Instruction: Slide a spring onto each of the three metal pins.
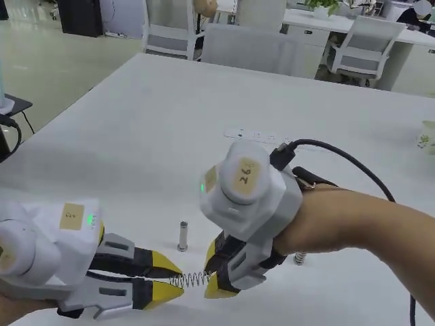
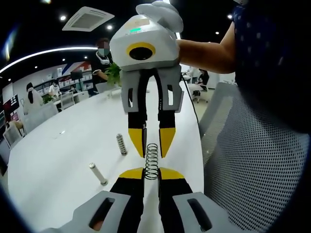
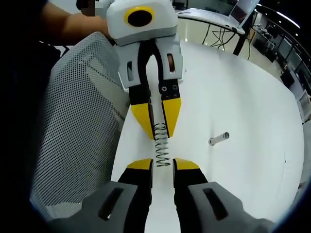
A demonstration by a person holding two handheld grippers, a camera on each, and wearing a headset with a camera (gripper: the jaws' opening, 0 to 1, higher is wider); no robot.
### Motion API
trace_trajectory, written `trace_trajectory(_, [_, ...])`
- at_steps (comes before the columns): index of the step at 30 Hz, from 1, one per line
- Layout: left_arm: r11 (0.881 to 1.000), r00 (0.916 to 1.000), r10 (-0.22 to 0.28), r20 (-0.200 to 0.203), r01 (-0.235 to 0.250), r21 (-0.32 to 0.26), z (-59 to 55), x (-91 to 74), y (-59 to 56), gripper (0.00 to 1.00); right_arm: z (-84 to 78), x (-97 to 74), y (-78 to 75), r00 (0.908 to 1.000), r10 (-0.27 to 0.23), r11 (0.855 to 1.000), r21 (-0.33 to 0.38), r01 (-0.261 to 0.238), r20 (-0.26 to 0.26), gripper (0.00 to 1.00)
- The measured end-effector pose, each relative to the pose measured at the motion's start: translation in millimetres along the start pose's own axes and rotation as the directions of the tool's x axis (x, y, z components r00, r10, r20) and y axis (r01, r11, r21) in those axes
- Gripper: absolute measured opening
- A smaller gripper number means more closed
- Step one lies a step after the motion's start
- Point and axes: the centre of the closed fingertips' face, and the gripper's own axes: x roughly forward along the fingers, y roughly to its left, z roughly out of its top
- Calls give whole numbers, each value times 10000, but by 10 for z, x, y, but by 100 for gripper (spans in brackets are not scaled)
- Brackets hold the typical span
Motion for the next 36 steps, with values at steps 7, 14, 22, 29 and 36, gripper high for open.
trace_trajectory(7, [10000,9999,5,166,-6,56,60,-2,-4,2,-17,27,6,10000,62,9999,125,-62,0,13])
trace_trajectory(14, [10000,9995,87,305,-87,9,104,-20,15,2,10,22,-5,9999,-3,9998,185,1,141,11])
trace_trajectory(22, [9999,9991,123,401,-120,-70,107,-8,14,2,17,7,-19,9998,-88,9997,220,84,191,9])
trace_trajectory(29, [9998,9992,203,357,-200,-95,86,-8,28,2,94,-59,-29,9991,-228,9992,341,215,366,9])
trace_trajectory(36, [9998,9993,193,309,-190,-101,79,4,23,3,193,-132,-6,9984,-278,9994,197,268,501,9])
